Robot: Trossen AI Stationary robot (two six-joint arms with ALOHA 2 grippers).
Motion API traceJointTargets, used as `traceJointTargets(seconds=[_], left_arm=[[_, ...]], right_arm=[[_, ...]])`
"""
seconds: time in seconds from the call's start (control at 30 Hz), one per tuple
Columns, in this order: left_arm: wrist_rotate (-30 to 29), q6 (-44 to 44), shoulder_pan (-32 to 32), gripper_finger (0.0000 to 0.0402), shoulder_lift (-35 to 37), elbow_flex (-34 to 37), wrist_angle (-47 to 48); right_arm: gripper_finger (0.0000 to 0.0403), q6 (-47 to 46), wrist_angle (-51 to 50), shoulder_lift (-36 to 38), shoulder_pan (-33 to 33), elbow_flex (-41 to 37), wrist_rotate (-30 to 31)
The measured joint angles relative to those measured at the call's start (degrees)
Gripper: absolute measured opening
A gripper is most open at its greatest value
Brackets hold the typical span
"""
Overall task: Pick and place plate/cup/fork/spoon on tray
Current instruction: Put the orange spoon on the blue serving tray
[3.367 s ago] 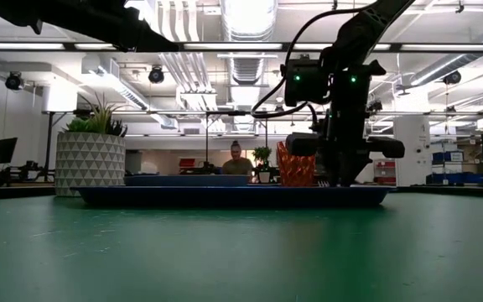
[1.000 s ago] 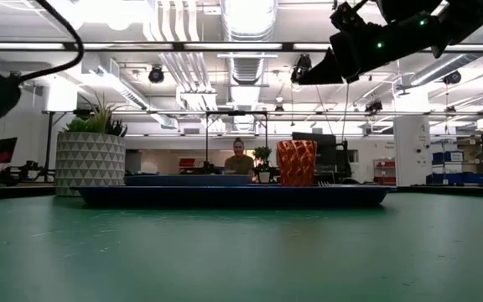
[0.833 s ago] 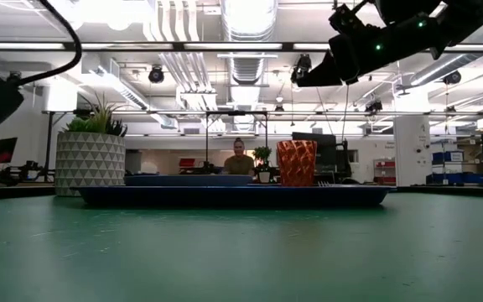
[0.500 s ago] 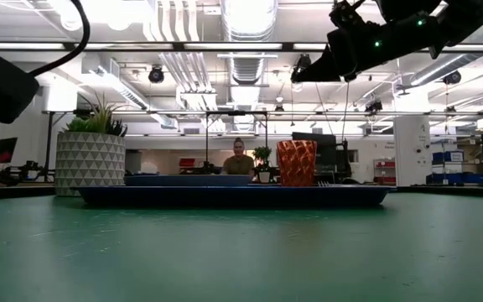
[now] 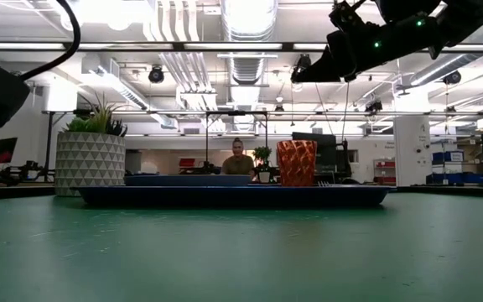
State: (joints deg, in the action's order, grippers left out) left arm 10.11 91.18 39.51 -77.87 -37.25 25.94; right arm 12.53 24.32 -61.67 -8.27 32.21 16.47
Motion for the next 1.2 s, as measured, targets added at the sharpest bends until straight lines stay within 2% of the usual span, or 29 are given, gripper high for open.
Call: traceJointTargets(seconds=[0.8, 0.9, 1.1, 1.2], left_arm=[[0.1, 0.0, 0.0, 0.0003, 0.7, -0.6, -0.2], [0.1, 0.0, 0.0, 0.0023, 0.7, -1.7, -0.4], [0.4, -0.1, 0.0, 0.0089, 0.7, -1.8, 0.9], [1.5, -1.1, 0.0, 0.0113, 0.7, -1.3, 4.6]], right_arm=[[0.0009, -1.4, -0.1, 0.0, 0.0, 0.0, 0.0], [0.0009, -1.5, -0.1, 0.0, 0.0, 0.0, 0.0], [0.0009, -1.6, -0.1, 0.0, 0.0, 0.0, 0.0], [0.0009, -2.2, -0.1, 0.0, 0.0, 0.0, 0.0]])
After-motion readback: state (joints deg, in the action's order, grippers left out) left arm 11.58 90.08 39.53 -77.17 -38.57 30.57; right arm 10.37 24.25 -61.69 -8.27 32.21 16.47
